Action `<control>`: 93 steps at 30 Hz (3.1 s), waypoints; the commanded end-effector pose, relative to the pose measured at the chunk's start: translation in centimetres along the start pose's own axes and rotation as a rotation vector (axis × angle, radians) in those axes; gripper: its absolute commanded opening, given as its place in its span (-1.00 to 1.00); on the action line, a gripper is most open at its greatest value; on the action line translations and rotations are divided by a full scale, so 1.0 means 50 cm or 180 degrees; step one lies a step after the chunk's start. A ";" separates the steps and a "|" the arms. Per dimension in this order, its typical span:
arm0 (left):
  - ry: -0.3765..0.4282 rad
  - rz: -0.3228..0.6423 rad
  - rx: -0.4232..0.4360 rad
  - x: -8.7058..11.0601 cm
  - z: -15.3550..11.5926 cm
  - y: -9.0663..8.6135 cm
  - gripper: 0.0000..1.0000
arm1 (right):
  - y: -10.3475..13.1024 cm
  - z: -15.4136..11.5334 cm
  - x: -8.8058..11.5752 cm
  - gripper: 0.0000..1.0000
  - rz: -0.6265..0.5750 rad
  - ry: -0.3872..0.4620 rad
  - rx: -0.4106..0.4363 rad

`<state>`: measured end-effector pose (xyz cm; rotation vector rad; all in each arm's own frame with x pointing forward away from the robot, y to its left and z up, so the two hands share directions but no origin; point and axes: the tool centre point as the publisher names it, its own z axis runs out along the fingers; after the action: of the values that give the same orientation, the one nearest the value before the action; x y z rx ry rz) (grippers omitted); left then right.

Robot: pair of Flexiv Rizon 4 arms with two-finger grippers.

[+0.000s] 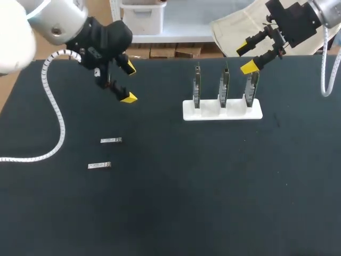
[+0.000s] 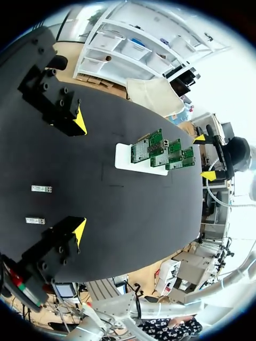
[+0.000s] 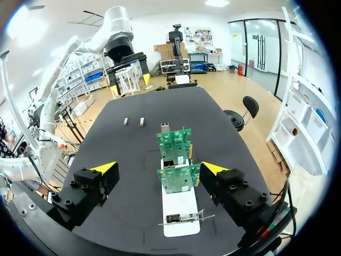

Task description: Pick up the optical module with the left hand, and insert it into the network port with the right hand.

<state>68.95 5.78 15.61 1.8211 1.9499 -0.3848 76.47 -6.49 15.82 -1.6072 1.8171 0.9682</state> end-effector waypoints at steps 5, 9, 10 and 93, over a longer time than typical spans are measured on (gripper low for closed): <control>-0.0002 0.0001 -0.0034 0.001 0.000 -0.005 1.00 | 0.003 0.001 0.000 1.00 -0.0002 0.0000 0.0014; 0.0135 0.0245 -0.0019 -0.014 0.005 -0.007 1.00 | 0.003 0.001 0.000 1.00 -0.0002 0.0000 0.0014; 0.0174 0.0280 -0.0025 -0.015 0.005 -0.008 1.00 | 0.003 0.001 0.000 1.00 -0.0002 0.0000 0.0014; 0.1528 -0.0309 0.0178 0.305 0.146 -0.096 1.00 | 0.003 0.001 0.000 1.00 -0.0002 0.0000 0.0014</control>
<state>64.16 15.04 1.42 1.9893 2.3652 -0.0201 76.46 -6.50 15.82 -1.6071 1.8171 0.9680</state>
